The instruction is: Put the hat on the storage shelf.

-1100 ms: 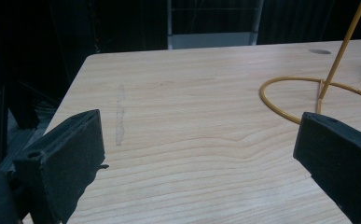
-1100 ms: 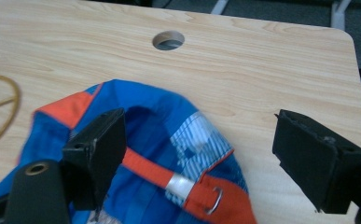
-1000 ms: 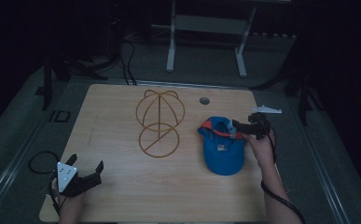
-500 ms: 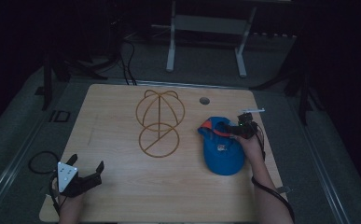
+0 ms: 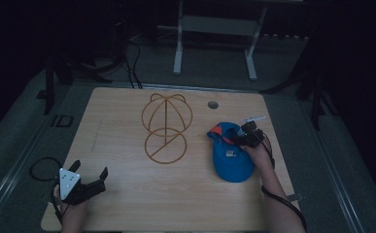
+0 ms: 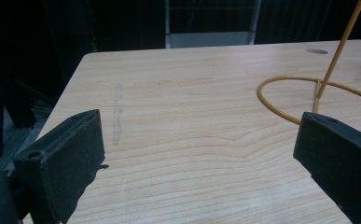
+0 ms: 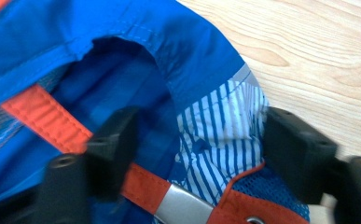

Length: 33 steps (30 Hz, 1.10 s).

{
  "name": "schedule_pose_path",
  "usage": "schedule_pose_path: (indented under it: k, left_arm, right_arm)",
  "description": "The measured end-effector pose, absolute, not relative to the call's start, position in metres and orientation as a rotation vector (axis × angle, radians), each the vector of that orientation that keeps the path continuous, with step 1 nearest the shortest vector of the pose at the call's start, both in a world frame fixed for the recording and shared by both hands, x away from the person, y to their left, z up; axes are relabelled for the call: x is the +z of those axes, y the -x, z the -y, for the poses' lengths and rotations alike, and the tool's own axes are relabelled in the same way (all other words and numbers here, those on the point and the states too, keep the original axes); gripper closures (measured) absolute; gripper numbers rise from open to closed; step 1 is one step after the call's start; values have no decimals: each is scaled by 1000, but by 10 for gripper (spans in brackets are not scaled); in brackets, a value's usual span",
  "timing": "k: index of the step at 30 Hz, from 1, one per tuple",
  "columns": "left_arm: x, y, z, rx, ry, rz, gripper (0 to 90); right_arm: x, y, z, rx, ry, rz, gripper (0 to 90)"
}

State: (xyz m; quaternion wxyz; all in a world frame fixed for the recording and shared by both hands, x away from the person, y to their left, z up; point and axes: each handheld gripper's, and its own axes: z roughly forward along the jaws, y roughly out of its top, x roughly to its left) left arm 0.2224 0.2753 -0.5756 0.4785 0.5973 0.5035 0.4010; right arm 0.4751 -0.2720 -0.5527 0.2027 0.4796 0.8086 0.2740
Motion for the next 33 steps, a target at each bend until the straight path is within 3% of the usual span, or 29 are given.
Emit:
schedule_pose_path:
  k: [8,11,17,23,27,33]
  left_arm:
    - [-575,-222,-276,982,-1458,-1229,23]
    - [-575,-222,-276,980,-1456,-1229,23]
    - [-575,-222,-276,986,-1452,-1230,23]
    - [-573,-223,-270,976,-1504,-1228,23]
    - [-572,-228,-266,897,-1559,-1305,23]
    - [-567,-226,-259,910,-1578,-1265,23]
  right_arm:
    - [-548,-469,263,725,-1242,-2298,711]
    - [-549,-467,260,673,-1209,-2280,801]
    - [-542,-462,265,723,-1244,-2243,847]
    - [-516,-448,276,833,-1260,-2174,852]
    - [-500,-438,278,864,-1248,-2134,851]
    - [-481,-425,281,912,-1235,-2085,852]
